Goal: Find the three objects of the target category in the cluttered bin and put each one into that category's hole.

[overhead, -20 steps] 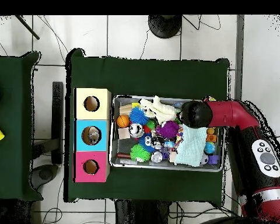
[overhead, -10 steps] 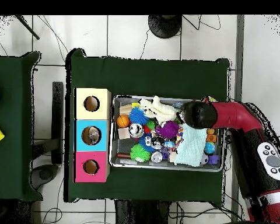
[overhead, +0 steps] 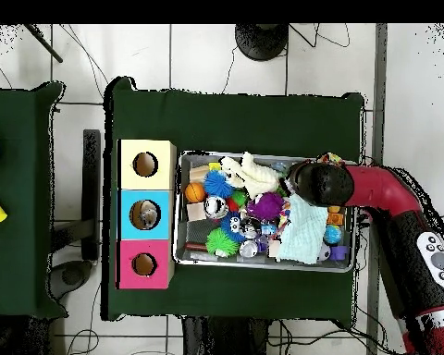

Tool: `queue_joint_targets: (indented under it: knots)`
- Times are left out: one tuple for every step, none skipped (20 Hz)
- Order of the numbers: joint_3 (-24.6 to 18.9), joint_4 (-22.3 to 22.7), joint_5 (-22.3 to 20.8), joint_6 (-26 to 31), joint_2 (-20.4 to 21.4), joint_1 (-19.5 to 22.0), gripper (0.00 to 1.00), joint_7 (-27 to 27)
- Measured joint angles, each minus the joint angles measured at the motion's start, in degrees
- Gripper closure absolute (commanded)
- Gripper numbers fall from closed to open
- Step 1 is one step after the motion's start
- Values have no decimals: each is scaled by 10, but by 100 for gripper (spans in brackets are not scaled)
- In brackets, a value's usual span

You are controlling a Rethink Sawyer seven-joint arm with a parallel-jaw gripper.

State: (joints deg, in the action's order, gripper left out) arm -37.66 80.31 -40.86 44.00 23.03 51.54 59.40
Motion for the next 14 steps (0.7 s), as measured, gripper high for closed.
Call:
queue_joint_targets:
  knots:
    - [-3,1,0,0,-1,3,0,0]
    - [-6,2,1,0,-3,6,0,0]
    - [-13,4,1,0,-6,12,0,0]
    - [-16,4,1,0,-9,16,0,0]
    - [-20,4,1,0,-11,19,0,0]
    - [-24,5,1,0,-13,22,0,0]
    - [-25,5,1,0,-14,24,0,0]
    - [-29,6,1,0,-17,27,0,0]
    - [-34,7,1,0,-20,31,0,0]
    - [-39,9,1,-1,-23,34,0,0]
    - [-43,12,1,-1,-26,37,0,0]
    - [-45,13,1,-2,-26,38,0,0]
    - [-48,14,1,-2,-27,39,0,0]
    - [-54,17,1,-2,-30,42,0,0]
